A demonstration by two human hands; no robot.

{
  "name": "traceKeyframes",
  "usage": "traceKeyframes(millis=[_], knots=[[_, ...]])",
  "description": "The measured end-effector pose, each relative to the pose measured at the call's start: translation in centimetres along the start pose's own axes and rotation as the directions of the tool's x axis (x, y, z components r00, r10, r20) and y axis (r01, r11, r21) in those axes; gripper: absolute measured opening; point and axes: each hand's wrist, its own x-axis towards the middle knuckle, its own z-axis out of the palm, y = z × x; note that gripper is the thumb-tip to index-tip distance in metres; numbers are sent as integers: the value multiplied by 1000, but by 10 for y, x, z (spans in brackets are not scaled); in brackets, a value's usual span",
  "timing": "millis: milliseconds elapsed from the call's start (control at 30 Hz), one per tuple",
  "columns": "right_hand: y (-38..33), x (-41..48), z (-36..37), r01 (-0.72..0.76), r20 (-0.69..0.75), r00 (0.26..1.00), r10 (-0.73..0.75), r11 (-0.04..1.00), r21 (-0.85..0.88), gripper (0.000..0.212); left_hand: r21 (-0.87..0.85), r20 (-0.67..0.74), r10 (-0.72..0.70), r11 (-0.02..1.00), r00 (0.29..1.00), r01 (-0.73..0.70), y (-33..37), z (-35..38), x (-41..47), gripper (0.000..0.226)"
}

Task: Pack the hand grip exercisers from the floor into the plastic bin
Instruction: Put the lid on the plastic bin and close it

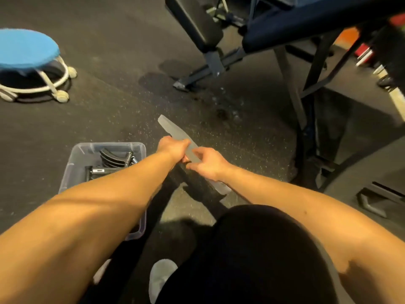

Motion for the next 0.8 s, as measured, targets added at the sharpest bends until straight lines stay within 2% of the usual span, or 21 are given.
traceKeyframes(millis=[100,167,233,300,333,433,600,700,800], knots=[[-33,1,-18,95,-37,994,-101,986,-138,22,-72,-17,82,994,996,-83,22,-25,-14,28],[-55,2,-28,128,-97,983,-153,967,-221,11,-199,2,120,973,993,-117,31,-37,-18,31],[-76,5,-37,144,-157,970,-188,957,-253,16,-329,24,140,936,990,-125,39,-53,-22,31],[-96,8,-42,151,-217,956,-196,967,-205,18,-360,19,161,922,987,-144,41,-73,-27,16],[-103,11,-42,153,-247,949,-194,972,-177,19,-361,16,172,920,985,-155,41,-83,-30,8],[-127,12,-34,180,-323,926,-193,981,-72,25,-309,7,214,929,977,-201,33,-118,-38,9],[-143,9,-13,222,-400,907,-133,957,185,32,-123,-133,220,964,966,-236,-9,-182,-44,9],[-140,2,4,274,-435,896,-91,883,380,23,-35,-229,169,983,959,-182,-42,-212,-44,13],[-136,-4,26,200,-334,941,46,720,665,23,-21,-254,70,997,965,-78,-72,-235,-47,24]])
